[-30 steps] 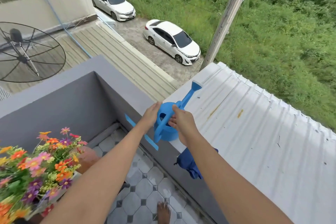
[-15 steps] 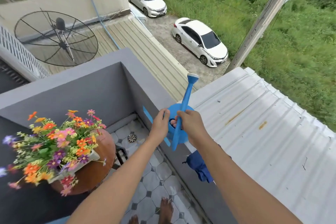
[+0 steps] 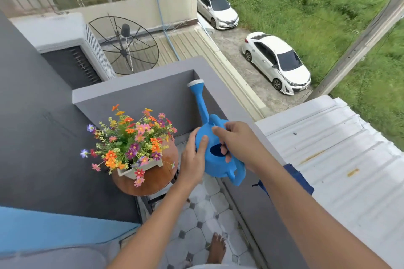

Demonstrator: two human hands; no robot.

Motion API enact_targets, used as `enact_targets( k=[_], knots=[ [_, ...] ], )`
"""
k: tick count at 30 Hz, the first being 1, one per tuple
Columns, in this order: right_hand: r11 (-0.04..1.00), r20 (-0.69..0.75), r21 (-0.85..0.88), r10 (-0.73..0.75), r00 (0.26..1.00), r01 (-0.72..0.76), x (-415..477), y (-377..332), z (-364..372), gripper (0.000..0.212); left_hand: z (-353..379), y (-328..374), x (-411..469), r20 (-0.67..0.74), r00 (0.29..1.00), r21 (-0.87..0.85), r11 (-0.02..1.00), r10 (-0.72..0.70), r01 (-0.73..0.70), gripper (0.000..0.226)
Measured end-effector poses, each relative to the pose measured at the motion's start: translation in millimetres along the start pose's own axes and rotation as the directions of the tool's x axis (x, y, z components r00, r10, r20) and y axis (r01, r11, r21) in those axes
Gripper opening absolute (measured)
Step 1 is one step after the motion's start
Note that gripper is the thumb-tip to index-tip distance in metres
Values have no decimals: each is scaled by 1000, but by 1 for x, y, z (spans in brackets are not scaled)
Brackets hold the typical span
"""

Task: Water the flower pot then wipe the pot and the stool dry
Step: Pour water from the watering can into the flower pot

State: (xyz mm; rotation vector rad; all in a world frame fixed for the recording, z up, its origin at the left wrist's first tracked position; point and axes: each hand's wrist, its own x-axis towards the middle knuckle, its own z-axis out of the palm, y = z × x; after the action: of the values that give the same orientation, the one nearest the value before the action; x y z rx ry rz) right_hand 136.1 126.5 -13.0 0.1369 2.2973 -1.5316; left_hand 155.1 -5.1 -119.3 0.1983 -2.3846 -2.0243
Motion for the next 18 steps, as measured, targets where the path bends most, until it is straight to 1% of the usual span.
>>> enact_targets(
  k=[3,6,9,11,15,18],
  knots=[
    [984,44,-159,-70,997,76,-14,-18,27,35,-31,-2,-17,-66,998,-13,1000,-11,10,52],
    [944,79,-305,-105,991,125,-28,-34,57,37,-60,-1,-39,-149,988,-27,999,-49,45,52],
    [888,100,-434,-118,988,150,-34,-44,89,38,-88,0,-61,-187,981,9,998,-52,55,44],
    [846,117,-507,-118,986,162,-35,-49,107,38,-104,0,-73,-208,973,31,994,-96,104,33],
    [722,167,-661,-123,978,204,-40,-59,136,42,-126,-10,-89,-227,963,53,985,-148,163,47],
    [677,197,-706,-97,976,210,-45,-68,153,44,-136,-12,-101,-214,957,57,975,-196,212,52]
  ],
)
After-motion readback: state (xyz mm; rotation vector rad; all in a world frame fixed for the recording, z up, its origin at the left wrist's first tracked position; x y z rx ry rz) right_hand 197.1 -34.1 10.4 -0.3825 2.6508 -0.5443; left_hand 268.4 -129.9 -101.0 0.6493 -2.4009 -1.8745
